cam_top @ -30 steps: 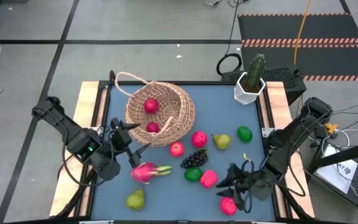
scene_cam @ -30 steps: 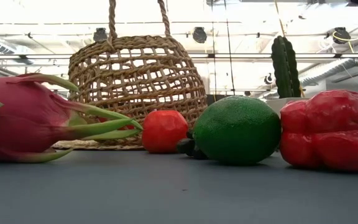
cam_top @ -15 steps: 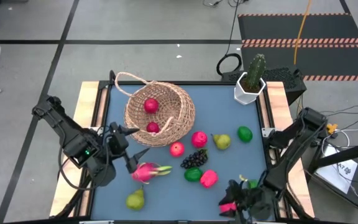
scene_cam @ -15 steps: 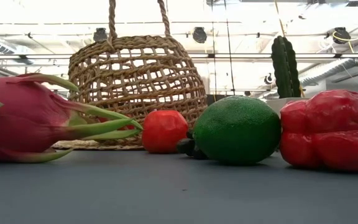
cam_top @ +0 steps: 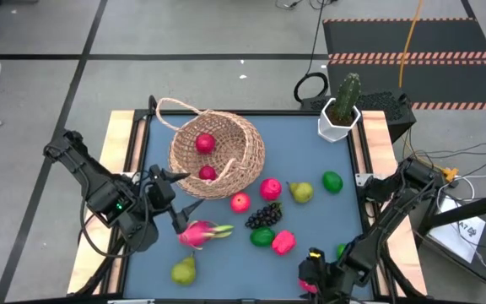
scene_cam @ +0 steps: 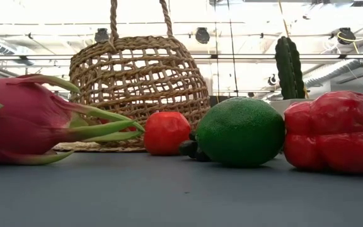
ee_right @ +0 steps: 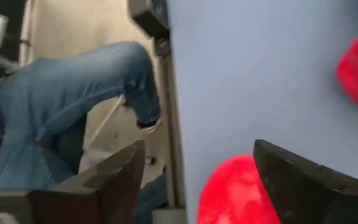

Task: Build produce basket
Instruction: Put the red apple into the basket

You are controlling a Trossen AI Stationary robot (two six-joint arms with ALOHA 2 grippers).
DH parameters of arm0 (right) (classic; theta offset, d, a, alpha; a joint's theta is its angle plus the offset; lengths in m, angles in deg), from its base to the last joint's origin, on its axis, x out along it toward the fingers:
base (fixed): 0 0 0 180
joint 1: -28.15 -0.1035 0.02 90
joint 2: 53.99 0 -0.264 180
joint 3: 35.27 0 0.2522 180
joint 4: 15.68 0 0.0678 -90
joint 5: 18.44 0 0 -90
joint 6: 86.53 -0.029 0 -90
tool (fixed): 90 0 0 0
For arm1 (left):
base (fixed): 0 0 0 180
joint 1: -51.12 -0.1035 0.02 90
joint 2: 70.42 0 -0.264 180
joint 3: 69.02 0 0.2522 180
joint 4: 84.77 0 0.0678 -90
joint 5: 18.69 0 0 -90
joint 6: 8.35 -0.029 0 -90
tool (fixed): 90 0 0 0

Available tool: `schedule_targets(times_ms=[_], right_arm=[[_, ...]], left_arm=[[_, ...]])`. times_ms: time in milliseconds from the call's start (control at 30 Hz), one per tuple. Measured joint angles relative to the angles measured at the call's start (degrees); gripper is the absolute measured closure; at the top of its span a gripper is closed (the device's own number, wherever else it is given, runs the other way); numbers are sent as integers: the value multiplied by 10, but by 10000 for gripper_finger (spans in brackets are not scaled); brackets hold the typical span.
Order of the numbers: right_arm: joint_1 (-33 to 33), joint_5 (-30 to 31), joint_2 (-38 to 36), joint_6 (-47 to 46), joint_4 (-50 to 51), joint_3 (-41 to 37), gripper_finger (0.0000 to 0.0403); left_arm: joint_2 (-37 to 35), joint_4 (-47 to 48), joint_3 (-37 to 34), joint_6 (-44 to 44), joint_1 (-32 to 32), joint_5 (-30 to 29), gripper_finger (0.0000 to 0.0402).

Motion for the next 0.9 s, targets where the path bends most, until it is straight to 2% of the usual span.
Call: schedule_targets(times_ms=[200,333,667,767,900], right_arm=[[8,-17,0,16,37,0,40],[9,-35,0,-18,84,0,18],[10,-77,0,-152,117,0,3],[15,-77,0,-156,152,0,3],[25,-77,0,-109,183,0,3]], left_arm=[[0,-2,0,0,0,0,11],[0,-2,0,-1,0,0,11],[0,-5,0,-6,-4,0,11],[0,-5,0,-6,-7,0,11],[0,-5,0,-6,-7,0,11]])
